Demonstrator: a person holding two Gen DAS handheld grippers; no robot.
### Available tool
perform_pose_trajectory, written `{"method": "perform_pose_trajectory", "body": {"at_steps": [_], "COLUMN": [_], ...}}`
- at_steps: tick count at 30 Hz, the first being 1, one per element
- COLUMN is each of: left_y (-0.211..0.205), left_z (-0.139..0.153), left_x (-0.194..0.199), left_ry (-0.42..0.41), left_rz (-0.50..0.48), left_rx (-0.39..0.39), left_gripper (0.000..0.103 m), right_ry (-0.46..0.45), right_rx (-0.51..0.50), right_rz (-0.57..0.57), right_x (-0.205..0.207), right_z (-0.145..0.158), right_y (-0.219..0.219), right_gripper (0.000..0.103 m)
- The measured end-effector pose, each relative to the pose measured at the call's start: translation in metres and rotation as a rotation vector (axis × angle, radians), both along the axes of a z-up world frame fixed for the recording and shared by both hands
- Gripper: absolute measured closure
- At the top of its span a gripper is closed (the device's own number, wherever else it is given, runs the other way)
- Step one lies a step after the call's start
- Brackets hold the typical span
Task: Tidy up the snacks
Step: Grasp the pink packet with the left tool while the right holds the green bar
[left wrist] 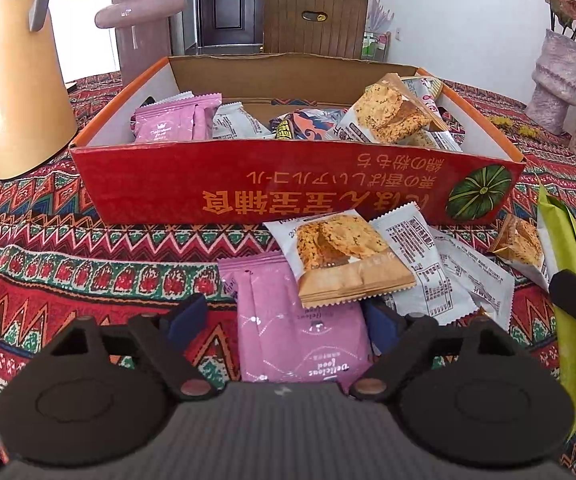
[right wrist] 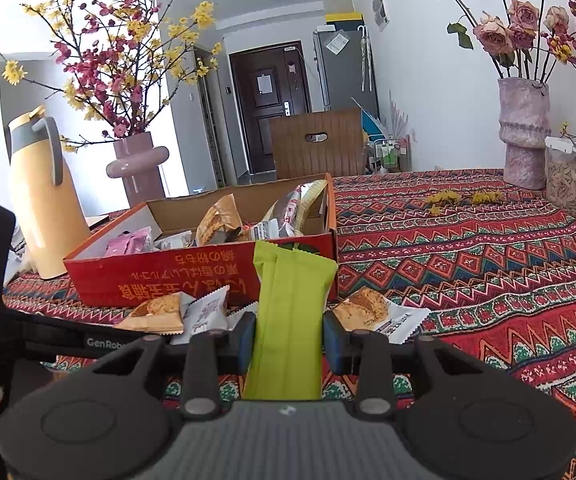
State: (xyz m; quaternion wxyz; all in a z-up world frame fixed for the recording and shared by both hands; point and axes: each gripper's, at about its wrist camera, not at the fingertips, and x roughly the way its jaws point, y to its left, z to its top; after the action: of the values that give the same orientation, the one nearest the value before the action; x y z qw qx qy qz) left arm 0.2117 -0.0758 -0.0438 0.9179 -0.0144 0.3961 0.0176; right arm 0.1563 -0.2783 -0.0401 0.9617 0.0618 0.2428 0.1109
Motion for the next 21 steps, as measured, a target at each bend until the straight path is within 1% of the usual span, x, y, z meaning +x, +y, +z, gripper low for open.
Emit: {"method": "perform_pose_trajectory", "body": {"at_steps": [1, 3, 5, 8, 15, 21], "left_y": [-0.002, -0.005, -0.006, -0.005, 0.01, 0.019], "left_z": [0.0, 0.001, 0.002, 0.002, 0.006, 0.022], "left_x": [-0.001, -0.004, -0.006, -0.009, -0.02, -0.039], "left_ry": [-0.003, -0.009, -0.014, -0.018, -0.035, -0.096], "left_rz": [-0.011, -0.038, -0.053, -0.067, -0.058, -0.082], "left_rx": [0.008, 0.02, 0.025, 0.025, 0.021, 0.019], "left_gripper": [0.025, 0.035, 0.041, 0.041, 0.041, 0.041], "right_ry": [0.0, -0.001, 0.0, -0.003, -0.011, -0.022], "right_rx": [0.0, 0.0, 0.0, 0.0, -0.009, -0.019], "right_rz": [0.001, 0.003, 0.005, 0.011, 0.022, 0.029], "right_x": [0.0, -0.001, -0.001, -0.003, -0.008, -0.013], "right_z": [0.0, 0.001, 0.001, 0.002, 0.007, 0.012], "right_y": [0.0, 0.001, 0.002, 0.003, 0.008, 0.015], "right_gripper": [0.069, 0.069, 0.069, 0.069, 0.069, 0.069]}}
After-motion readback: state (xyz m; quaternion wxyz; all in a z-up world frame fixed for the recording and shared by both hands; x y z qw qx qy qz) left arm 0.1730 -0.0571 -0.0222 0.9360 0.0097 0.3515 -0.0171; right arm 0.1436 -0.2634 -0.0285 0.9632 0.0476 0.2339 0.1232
